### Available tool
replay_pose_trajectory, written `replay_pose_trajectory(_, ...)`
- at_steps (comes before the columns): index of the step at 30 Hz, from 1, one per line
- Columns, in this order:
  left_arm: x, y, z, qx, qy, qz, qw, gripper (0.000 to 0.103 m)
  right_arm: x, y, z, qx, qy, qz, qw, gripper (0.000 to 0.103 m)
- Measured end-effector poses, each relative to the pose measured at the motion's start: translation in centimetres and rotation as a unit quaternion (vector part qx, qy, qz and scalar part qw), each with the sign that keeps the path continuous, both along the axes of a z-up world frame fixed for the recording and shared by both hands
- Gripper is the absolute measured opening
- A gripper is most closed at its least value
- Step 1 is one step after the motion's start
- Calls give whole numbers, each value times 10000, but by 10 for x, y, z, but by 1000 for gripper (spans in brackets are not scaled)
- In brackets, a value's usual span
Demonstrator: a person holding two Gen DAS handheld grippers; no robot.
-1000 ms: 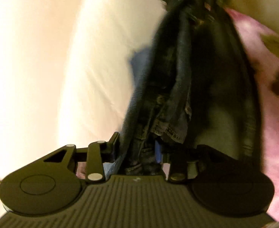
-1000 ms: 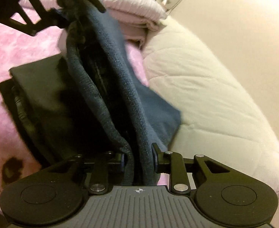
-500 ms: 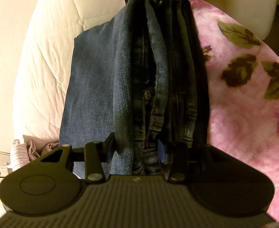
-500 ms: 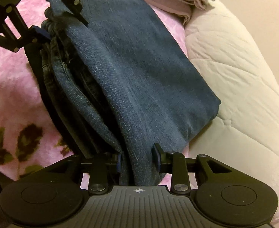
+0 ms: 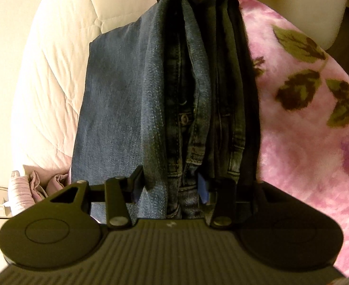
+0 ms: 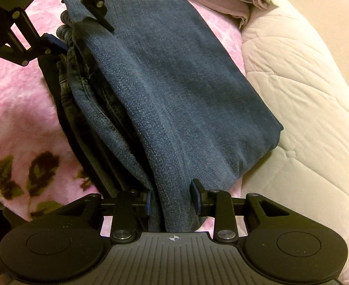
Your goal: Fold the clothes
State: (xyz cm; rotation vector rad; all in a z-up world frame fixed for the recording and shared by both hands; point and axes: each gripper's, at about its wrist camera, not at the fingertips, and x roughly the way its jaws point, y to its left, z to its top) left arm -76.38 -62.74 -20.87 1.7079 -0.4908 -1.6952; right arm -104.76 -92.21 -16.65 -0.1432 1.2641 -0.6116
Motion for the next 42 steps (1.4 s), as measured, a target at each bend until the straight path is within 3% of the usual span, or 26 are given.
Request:
replay_pose_trajectory(11,14,3,14,75,465,47,9989,46,14,2,1,52,397,-284,9988,35)
replay_pose_trajectory(13,20,2,29,238,842,308,9957,47,17,4,6,121,488,-404,9979,36)
replay_pose_trajectory(15,34,0,50,465,1435,724,9859,47,16,10,16,154,478,-564,9971,45)
replay_pose_trajectory(16,41,-1,60,580,1733,934,9787,47,15,14,21,178,459,-630,9968,54)
replay_pose_trajectory(18,61,0,81,765,2446,1346,9572,48,10,22,33,249,409,-717,9963,56)
replay_pose_trajectory(21,97,-9,105,933,3471,2136,9084,48,2,30,54,241,173,-908,9954,56)
replay_pose_trajectory(23,120,-18,119,1008,4071,2645,8684,48,-5,24,68,232,-149,-1199,9924,56)
replay_pose_trajectory(25,138,-31,126,972,4441,3078,8358,50,-12,11,80,240,-538,-1526,9865,56)
replay_pose_trajectory(28,160,-60,126,896,4780,3659,7935,51,-17,-21,91,316,-1194,-1861,9747,56)
replay_pose_trajectory(34,184,-128,98,974,4884,4663,7312,51,-24,-109,71,612,-2228,-2531,9395,56)
replay_pose_trajectory(36,195,-146,87,1109,5027,4921,7020,51,-27,-137,57,780,-2420,-2871,9235,56)
replay_pose_trajectory(38,201,-160,79,1204,4938,5063,6966,51,-31,-156,45,875,-2530,-3155,9104,56)
replay_pose_trajectory(40,202,-167,68,1301,4733,5133,7040,52,-31,-167,38,944,-2594,-3181,9070,56)
replay_pose_trajectory(42,200,-170,57,1357,4609,5208,7056,53,-28,-173,32,1074,-2578,-3082,9094,56)
